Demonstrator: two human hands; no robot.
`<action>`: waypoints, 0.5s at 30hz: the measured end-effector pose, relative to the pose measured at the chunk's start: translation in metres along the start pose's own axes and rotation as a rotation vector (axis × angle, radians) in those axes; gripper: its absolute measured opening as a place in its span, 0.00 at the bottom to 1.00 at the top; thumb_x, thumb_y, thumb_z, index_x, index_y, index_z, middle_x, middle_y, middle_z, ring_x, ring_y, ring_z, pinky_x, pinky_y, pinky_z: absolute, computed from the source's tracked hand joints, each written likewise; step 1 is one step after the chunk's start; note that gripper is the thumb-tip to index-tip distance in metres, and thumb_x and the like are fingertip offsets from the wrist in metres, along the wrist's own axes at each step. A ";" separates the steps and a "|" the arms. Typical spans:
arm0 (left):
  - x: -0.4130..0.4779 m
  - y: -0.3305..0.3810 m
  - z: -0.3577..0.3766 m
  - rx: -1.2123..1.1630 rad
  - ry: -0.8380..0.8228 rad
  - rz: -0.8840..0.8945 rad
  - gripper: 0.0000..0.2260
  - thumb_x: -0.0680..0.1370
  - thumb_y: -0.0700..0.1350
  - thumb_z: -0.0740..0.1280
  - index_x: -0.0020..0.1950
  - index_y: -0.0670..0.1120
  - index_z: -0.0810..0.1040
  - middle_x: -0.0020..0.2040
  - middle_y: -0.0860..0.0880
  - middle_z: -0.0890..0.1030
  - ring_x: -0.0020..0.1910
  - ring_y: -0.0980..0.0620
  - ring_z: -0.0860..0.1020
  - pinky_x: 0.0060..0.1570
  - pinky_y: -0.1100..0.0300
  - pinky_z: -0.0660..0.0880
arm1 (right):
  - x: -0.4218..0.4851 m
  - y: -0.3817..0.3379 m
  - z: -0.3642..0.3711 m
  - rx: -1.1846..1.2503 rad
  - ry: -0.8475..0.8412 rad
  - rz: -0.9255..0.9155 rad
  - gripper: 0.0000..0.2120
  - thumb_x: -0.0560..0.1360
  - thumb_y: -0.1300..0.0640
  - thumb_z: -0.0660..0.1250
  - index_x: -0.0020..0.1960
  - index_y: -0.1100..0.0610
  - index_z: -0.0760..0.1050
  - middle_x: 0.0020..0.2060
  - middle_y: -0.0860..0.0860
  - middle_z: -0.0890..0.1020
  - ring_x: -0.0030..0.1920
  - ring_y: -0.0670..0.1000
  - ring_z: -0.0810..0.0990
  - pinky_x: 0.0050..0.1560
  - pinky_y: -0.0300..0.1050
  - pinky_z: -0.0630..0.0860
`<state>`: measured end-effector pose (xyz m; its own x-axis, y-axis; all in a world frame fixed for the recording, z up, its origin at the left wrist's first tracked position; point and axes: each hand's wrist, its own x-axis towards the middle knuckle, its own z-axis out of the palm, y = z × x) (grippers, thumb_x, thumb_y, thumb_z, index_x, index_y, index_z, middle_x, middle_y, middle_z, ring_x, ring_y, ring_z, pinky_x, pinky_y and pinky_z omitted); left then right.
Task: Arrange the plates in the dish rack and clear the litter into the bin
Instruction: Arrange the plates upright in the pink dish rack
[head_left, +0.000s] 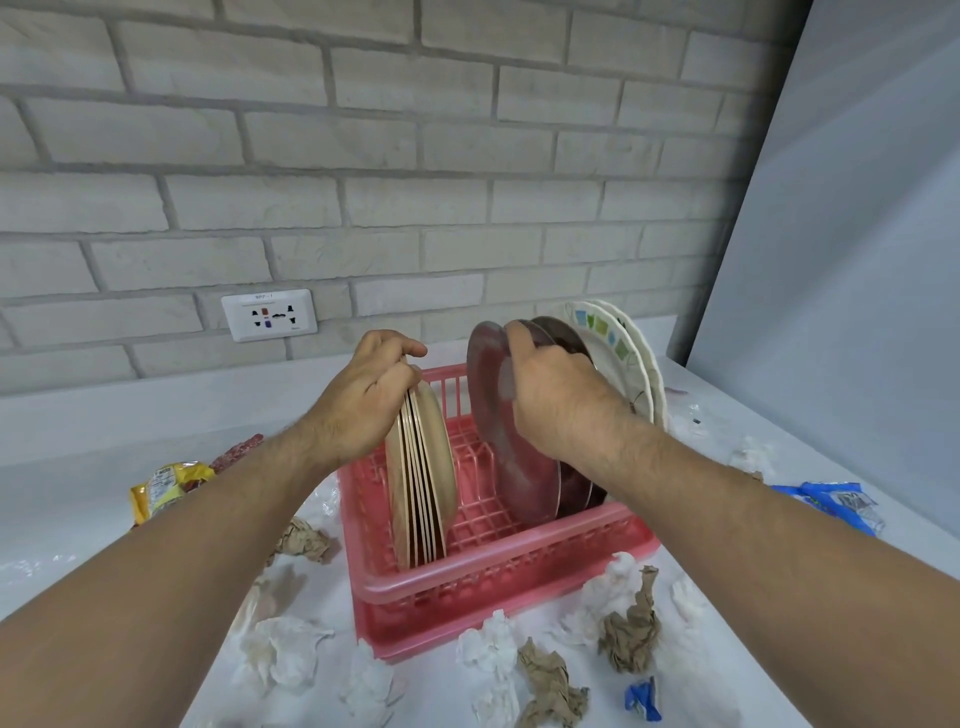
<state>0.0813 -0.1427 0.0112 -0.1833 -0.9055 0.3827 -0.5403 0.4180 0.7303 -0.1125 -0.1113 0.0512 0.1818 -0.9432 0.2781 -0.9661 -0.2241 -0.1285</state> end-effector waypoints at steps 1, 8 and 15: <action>0.000 0.000 0.000 -0.002 0.001 0.001 0.19 0.73 0.52 0.52 0.60 0.52 0.72 0.59 0.55 0.68 0.57 0.67 0.68 0.51 0.71 0.63 | -0.001 0.001 0.002 -0.014 0.000 -0.027 0.26 0.74 0.69 0.59 0.71 0.61 0.58 0.50 0.59 0.79 0.43 0.58 0.80 0.37 0.49 0.73; 0.000 -0.001 -0.001 -0.013 -0.003 -0.006 0.17 0.73 0.52 0.52 0.59 0.53 0.73 0.60 0.56 0.68 0.58 0.66 0.68 0.52 0.70 0.64 | -0.003 0.011 -0.004 -0.268 -0.016 -0.084 0.36 0.75 0.72 0.59 0.78 0.62 0.45 0.44 0.58 0.81 0.27 0.50 0.67 0.26 0.43 0.62; -0.001 -0.001 -0.001 -0.016 -0.002 -0.009 0.17 0.73 0.53 0.53 0.58 0.53 0.73 0.59 0.56 0.68 0.57 0.66 0.68 0.51 0.70 0.63 | -0.004 0.016 -0.006 -0.349 0.014 -0.068 0.33 0.75 0.72 0.57 0.77 0.61 0.49 0.27 0.52 0.68 0.24 0.50 0.66 0.22 0.44 0.60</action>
<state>0.0825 -0.1427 0.0103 -0.1800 -0.9093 0.3751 -0.5287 0.4110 0.7426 -0.1298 -0.1097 0.0538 0.2475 -0.9252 0.2878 -0.9567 -0.1864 0.2234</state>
